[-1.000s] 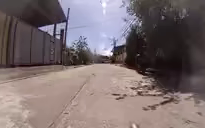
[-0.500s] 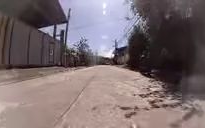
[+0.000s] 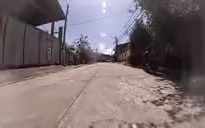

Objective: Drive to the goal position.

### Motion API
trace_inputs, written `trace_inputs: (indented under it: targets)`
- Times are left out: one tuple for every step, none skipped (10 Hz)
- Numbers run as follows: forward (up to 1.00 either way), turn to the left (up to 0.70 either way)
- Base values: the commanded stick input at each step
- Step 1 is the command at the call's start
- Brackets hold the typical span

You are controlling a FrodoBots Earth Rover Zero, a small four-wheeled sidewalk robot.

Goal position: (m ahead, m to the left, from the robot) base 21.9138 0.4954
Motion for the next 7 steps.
trace_inputs:
  targets:
    - [0.85, 0.00]
    - [0.85, 0.00]
    - [0.85, 0.00]
    - [0.85, -0.01]
    - [0.85, -0.27]
    - [0.85, -0.16]
    - [0.85, 0.00]
